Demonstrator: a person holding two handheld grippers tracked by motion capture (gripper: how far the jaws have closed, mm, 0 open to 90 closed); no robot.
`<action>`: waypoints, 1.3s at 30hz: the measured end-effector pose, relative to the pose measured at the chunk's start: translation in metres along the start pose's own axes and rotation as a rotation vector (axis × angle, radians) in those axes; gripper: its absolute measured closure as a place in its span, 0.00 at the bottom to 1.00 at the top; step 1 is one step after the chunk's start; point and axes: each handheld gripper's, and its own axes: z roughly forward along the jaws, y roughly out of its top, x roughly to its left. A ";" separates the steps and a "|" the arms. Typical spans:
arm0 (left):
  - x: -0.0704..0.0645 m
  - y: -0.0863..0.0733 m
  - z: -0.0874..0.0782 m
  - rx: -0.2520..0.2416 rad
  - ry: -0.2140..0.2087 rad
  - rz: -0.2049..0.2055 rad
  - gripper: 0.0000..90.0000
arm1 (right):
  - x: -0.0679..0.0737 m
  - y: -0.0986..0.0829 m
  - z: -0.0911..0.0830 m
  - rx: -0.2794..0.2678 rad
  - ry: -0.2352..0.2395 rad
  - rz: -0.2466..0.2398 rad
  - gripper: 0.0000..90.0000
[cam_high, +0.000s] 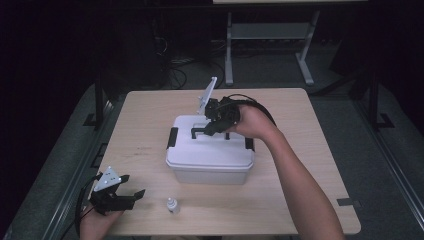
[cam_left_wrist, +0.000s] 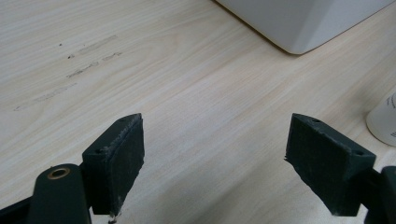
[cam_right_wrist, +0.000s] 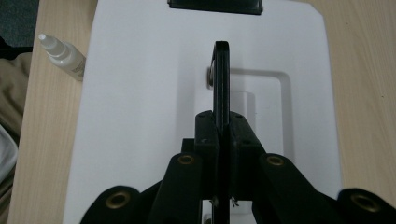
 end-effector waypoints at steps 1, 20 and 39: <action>0.000 0.000 0.000 0.000 0.000 0.000 0.21 | 0.000 0.000 0.000 -0.002 0.002 0.000 0.93; -0.001 0.001 0.000 -0.003 0.002 -0.003 0.21 | 0.004 0.001 -0.020 -0.034 -0.018 -0.005 0.93; -0.001 0.001 -0.001 0.007 0.005 0.003 0.21 | 0.022 -0.023 -0.071 -0.061 -0.075 -0.004 0.93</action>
